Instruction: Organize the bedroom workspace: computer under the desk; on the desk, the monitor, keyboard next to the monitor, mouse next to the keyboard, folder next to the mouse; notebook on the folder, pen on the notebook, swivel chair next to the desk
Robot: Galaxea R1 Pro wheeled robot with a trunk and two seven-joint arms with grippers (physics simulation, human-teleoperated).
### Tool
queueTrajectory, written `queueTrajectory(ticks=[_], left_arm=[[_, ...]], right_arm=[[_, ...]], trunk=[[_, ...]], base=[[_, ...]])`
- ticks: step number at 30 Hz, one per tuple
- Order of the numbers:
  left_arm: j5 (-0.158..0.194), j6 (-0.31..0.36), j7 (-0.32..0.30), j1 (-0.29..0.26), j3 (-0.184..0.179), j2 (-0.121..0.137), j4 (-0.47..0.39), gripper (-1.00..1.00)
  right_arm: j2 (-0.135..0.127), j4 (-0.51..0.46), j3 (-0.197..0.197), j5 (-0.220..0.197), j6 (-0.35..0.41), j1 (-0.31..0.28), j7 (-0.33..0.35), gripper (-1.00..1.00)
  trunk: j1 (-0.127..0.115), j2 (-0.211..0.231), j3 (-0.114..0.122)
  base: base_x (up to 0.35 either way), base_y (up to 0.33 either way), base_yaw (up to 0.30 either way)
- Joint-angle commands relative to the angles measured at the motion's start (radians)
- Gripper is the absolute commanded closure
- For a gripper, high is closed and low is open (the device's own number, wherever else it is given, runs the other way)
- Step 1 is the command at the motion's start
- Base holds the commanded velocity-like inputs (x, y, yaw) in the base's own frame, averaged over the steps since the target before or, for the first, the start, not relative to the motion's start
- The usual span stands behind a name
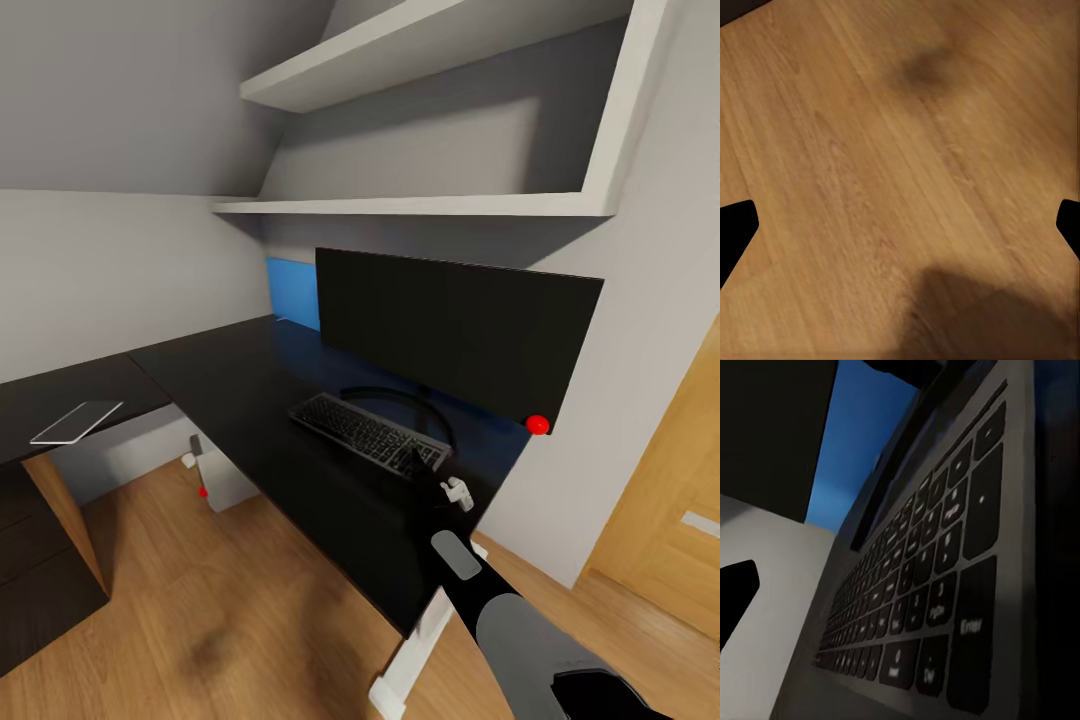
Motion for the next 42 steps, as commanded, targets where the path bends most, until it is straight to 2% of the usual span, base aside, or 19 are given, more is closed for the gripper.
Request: queueTrajectory(ticks=[1,23,42], left_arm=[[0.001,-0.003,0.001,-0.001,0.001,0.0,0.0,-1.0],[0.001,-0.004,0.001,-0.001,0.002,0.0,0.0,-1.0],[0.001,-0.002,0.004,-0.001,0.002,0.0,0.001,-1.0]], right_arm=[[0.0,0.076,-0.003,-0.014,-0.002,0.0,0.001,-1.0],[0.0,0.076,-0.003,-0.014,-0.002,0.0,0.001,-1.0],[0.0,0.069,-0.004,-0.011,-0.004,0.0,0.008,-1.0]], trunk=[[0.0,0.0,-0.001],[0.0,0.0,-0.001],[0.0,0.0,-0.001]], base=[[0.0,-0.051,0.0],[-0.083,-0.049,0.0],[-0.17,-0.024,0.0]])
